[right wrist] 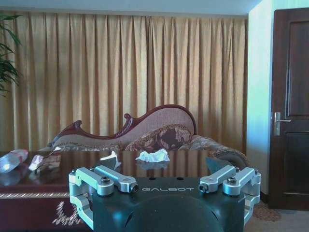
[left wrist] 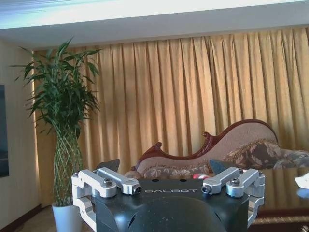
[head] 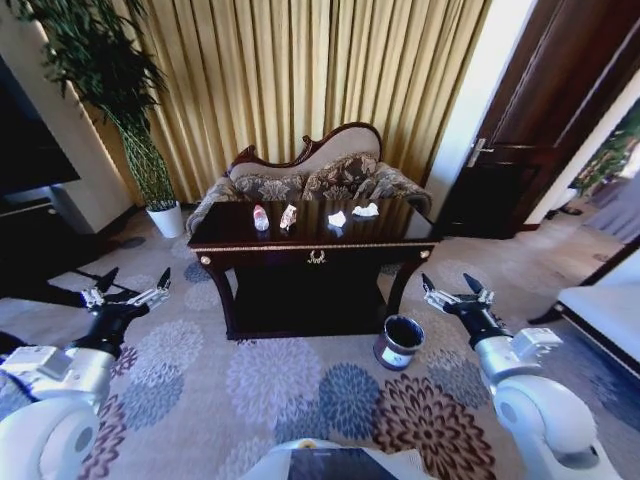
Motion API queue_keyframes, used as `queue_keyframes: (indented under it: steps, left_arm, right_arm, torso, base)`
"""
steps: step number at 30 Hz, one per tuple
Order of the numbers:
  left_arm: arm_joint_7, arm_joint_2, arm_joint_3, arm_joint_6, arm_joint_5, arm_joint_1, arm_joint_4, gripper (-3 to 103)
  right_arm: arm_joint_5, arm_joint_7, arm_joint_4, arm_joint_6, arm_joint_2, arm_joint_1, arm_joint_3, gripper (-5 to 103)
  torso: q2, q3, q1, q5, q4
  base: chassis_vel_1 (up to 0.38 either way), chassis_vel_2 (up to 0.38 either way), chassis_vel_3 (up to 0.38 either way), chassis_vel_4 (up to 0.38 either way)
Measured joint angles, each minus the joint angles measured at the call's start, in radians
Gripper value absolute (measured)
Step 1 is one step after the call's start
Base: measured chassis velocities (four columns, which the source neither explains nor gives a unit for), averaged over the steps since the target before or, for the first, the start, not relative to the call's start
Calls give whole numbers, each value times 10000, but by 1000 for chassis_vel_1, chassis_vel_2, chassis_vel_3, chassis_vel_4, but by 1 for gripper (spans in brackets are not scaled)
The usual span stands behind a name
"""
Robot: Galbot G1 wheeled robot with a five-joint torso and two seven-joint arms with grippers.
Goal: Move to the front of the table and place the trash on the table into the trash bin.
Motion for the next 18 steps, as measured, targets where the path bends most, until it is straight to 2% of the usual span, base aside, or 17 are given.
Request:
queue_keyframes:
  steps: [2, 4, 10, 12, 18]
  left_arm:
    - [0, -5, 4, -1, 0, 2, 2, 100]
    - [0, -12, 12, -3, 0, 3, 26, 100]
    - [0, -14, 17, -8, 0, -6, 30, 100]
    - [0, -29, 18, -8, -8, 0, 36, 100]
    - [0, -49, 12, -13, -19, 13, 60, 100]
  right_arm:
    - [-5, -1, -8, 0, 3, -3, -3, 100]
    - [-14, -6, -14, 1, 5, -5, -4, 100]
    - [-25, -8, -23, 2, 0, 2, -19, 100]
    - [-68, -11, -23, 3, 12, 5, -54, 100]
    - [-162, -28, -23, -1, 44, 10, -125, 100]
  torso:
    - [-1, 1, 1, 0, -3]
    - [-1, 2, 3, -19, -6]
    - [-1, 1, 1, -6, -2]
    - [-1, 1, 2, -17, -3]
    - [-1, 1, 2, -13, -3]
  base:
    - [-332, 261, 310, -343]
    - [-301, 229, 289, -280]
    - [-232, 267, 246, -273]
    - [-205, 222, 214, -213]
    - [-192, 185, 184, -187]
